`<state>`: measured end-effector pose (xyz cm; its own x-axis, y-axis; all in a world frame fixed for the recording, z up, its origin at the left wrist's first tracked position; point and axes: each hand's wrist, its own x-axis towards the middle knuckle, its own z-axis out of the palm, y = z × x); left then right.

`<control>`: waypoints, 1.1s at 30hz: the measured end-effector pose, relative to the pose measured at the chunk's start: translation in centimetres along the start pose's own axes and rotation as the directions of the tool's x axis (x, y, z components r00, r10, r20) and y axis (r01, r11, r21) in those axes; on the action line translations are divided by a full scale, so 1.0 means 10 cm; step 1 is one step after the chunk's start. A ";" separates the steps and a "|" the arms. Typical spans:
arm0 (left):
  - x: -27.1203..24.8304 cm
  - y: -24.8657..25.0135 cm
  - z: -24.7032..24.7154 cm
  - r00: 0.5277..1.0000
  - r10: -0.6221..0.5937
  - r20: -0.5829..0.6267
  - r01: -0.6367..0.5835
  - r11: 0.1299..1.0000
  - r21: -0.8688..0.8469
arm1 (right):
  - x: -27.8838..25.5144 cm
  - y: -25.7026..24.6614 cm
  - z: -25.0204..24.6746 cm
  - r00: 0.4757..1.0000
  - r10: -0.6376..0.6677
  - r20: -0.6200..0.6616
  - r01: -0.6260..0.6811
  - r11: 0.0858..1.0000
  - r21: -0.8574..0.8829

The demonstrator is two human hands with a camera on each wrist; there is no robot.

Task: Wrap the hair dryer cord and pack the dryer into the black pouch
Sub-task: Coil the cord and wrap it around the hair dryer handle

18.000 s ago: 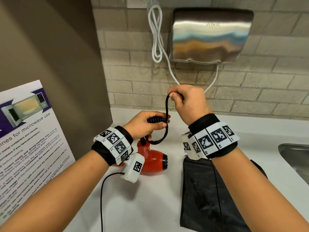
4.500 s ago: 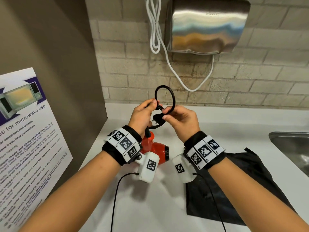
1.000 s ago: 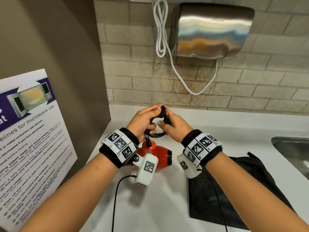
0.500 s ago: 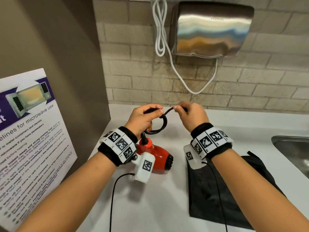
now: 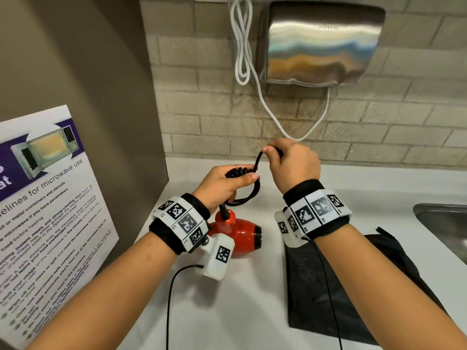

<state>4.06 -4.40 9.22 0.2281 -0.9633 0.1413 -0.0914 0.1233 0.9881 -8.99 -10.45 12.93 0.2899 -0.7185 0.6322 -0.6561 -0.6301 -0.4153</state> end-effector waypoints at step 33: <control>0.08 0.07 0.07 0.983 -0.112 -0.144 0.059 0.942 -0.329 | -0.17 0.03 0.23 0.976 -0.153 0.155 0.078 0.909 0.410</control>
<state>3.49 -5.21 10.00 0.3740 -0.9267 0.0370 0.2466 0.1378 0.9593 -8.10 -10.05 10.24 0.4918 -0.6502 0.5790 -0.2882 -0.7491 -0.5965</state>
